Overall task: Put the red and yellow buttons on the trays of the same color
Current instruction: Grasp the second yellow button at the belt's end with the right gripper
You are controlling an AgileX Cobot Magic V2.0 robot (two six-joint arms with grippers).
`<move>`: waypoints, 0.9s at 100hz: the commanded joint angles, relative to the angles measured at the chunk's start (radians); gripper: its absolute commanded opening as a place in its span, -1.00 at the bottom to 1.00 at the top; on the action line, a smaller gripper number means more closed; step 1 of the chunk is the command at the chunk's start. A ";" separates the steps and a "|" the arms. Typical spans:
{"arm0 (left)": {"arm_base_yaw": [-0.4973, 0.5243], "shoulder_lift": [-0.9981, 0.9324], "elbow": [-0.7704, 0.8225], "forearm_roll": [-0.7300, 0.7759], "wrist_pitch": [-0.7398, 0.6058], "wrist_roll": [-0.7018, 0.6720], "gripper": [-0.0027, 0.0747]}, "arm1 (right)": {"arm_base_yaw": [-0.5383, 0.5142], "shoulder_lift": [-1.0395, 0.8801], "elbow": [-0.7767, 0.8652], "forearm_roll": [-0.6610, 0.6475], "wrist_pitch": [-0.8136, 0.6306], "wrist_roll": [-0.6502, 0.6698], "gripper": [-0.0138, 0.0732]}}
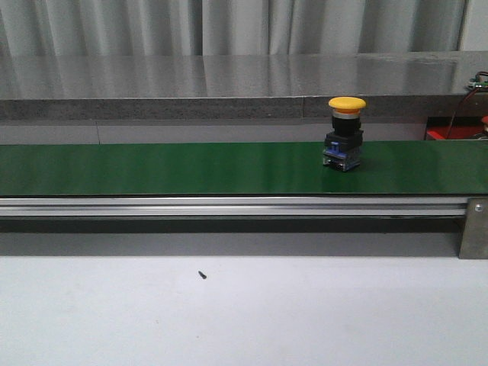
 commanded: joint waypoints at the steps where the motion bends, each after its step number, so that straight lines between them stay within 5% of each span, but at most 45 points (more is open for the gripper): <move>1: -0.009 0.001 -0.027 -0.026 -0.056 -0.008 -0.98 | 0.048 -0.038 -0.032 0.028 -0.022 -0.046 0.54; 38: -0.009 0.001 -0.027 -0.026 -0.056 -0.008 -0.98 | 0.193 0.036 -0.091 0.029 -0.056 -0.074 0.54; 90: -0.009 0.001 -0.027 -0.026 -0.056 -0.008 -0.98 | 0.218 0.219 -0.230 0.047 -0.038 -0.066 0.51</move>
